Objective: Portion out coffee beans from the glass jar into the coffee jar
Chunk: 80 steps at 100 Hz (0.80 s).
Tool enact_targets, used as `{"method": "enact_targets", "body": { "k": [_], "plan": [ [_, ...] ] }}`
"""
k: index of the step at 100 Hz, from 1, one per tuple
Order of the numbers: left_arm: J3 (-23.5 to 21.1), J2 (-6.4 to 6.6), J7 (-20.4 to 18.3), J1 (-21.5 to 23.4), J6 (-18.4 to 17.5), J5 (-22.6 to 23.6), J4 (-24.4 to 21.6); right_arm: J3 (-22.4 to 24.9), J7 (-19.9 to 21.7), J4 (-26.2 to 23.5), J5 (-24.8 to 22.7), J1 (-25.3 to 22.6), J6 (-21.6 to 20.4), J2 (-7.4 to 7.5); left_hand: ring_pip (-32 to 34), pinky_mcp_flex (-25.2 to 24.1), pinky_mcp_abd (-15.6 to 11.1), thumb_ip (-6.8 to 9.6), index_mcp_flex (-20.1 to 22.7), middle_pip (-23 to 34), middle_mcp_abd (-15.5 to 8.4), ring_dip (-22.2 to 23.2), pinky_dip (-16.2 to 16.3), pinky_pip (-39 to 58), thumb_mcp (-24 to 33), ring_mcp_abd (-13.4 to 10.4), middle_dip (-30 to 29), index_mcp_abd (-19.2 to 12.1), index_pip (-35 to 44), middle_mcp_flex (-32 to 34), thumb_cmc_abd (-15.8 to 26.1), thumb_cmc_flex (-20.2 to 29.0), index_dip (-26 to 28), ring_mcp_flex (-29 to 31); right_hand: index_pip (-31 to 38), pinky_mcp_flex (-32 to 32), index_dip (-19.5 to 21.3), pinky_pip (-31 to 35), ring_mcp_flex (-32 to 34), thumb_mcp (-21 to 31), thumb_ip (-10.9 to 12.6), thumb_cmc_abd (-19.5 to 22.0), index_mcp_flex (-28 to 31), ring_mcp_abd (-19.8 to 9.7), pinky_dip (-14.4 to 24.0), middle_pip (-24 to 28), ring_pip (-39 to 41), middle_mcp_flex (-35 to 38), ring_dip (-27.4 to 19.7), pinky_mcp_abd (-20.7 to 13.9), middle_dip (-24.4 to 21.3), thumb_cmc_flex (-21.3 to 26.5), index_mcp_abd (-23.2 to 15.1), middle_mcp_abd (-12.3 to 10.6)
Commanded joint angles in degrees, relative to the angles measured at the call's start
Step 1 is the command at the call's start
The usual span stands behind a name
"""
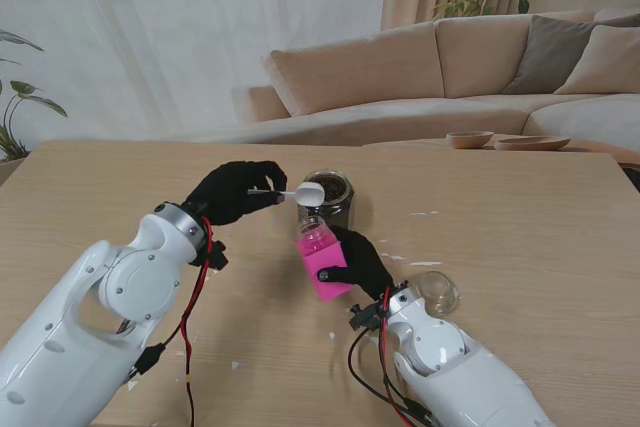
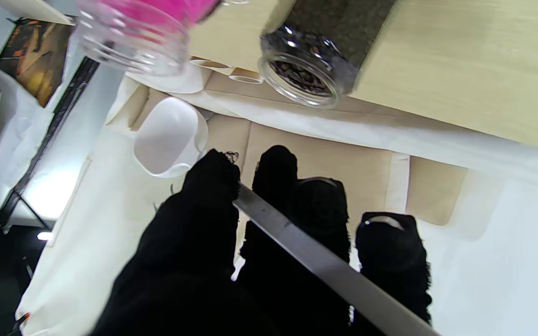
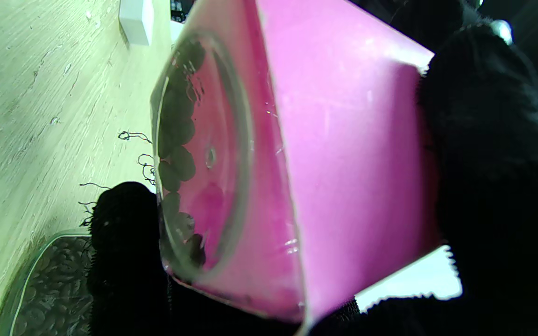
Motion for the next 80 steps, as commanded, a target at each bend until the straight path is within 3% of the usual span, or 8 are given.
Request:
{"method": "enact_targets", "body": {
  "k": [1, 19, 36, 80],
  "plan": [
    [0.9, -0.86, -0.6, -2.7, 1.4, 0.5, 1.5, 0.2, 0.6, -0.6, -0.2, -0.5, 0.2, -0.11, 0.3, 0.4, 0.2, 2.86, 1.7, -0.9, 0.6, -0.6, -0.3, 0.5, 4.4, -1.0, 0.0, -2.9, 6.1, -0.8, 3.6, 5.2, 1.7, 0.9, 10.5, 0.0, 1.6, 1.8, 3.5, 18.7, 2.6, 10.9, 7.7, -3.2, 1.0, 5.5, 5.7, 4.3, 1.2, -1.3, 0.9, 14.3, -14.3, -6.7],
    [6.8, -1.63, 0.7, -10.5, 7.7, 1.9, 7.2, 0.8, 0.3, -1.1, -0.6, -1.0, 0.6, 0.05, 0.3, 0.1, 0.3, 2.82, 1.6, -0.9, 0.6, -0.5, -0.3, 0.5, 4.4, -0.8, 0.0, -2.9, 6.2, -0.9, 3.6, 5.2, 1.7, 0.8, 10.5, 0.0, 1.6, 1.8, 3.5, 18.7, 2.6, 10.9, 7.6, -3.2, 1.0, 5.5, 5.8, 4.2, 1.2, -1.3, 0.9, 14.3, -14.2, -6.7],
    [12.2, -2.35, 1.8, -16.6, 11.4, 3.4, 12.1, 1.5, 0.1, -1.8, -1.0, -1.4, 1.1, 0.22, 0.3, 0.1, 0.3, 2.77, 1.5, -0.8, 0.5, -0.5, -0.3, 0.5, 4.3, -0.8, 0.0, -3.0, 6.3, -0.9, 3.7, 5.2, 1.7, 0.7, 10.5, 0.0, 1.6, 1.8, 3.5, 18.7, 2.6, 10.9, 7.6, -3.2, 1.0, 5.5, 5.8, 4.2, 1.2, -1.3, 0.9, 14.3, -14.1, -6.6],
    [23.9, -3.45, 2.7, -28.9, 12.3, 8.4, 23.9, 3.5, -0.8, -3.6, -1.5, -2.9, 2.6, 0.47, -0.2, -0.2, -0.1, 2.67, 1.3, -1.0, -0.3, -0.7, -0.5, 0.0, 3.6, -1.3, 0.0, -3.9, 6.7, -1.2, 4.1, 5.1, 1.9, 0.2, 10.5, -0.1, 1.6, 1.8, 3.5, 18.7, 2.6, 10.9, 7.7, -3.1, 1.0, 5.5, 5.8, 4.2, 1.2, -1.3, 0.9, 14.3, -14.2, -6.6]
  ]
}}
